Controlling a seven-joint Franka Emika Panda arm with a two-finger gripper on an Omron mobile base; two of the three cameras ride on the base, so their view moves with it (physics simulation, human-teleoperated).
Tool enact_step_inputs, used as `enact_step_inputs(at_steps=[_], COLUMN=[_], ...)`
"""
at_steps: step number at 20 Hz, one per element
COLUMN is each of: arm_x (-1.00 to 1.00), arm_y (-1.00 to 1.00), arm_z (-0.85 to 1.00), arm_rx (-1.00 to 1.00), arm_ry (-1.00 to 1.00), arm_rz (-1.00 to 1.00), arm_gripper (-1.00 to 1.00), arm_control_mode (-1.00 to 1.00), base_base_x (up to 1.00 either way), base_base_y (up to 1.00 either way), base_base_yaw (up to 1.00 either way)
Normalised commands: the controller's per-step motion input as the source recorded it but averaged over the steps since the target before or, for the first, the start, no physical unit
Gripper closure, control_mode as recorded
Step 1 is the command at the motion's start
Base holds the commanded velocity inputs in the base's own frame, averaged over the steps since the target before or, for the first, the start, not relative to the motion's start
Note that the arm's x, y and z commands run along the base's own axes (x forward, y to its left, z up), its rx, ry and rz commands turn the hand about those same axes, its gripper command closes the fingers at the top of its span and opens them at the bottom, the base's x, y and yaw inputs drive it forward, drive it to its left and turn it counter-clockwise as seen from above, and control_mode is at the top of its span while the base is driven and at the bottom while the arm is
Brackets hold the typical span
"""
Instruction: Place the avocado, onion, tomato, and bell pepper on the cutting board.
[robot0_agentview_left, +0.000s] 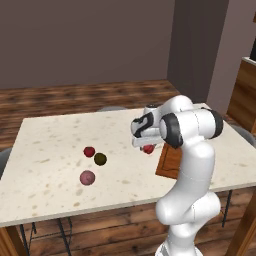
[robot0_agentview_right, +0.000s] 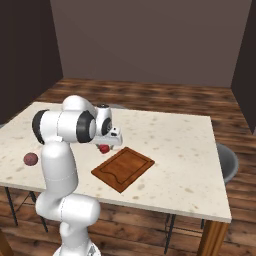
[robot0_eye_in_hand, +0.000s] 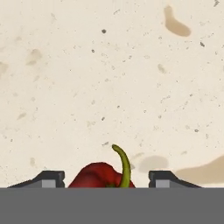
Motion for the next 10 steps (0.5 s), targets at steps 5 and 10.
enact_step_inputs(at_steps=[5, 10], arm_x=[-0.10, -0.27], arm_y=[-0.01, -0.07], arm_z=[0.02, 0.34], arm_rx=[0.04, 0.04], arm_ry=[0.00, 0.00], arm_rz=[-0.01, -0.03], arm_gripper=[1.00, 1.00], arm_control_mode=[-1.00, -1.00], base_base_x=[0.00, 0.00], base_base_y=[0.00, 0.00], base_base_yaw=[0.00, 0.00])
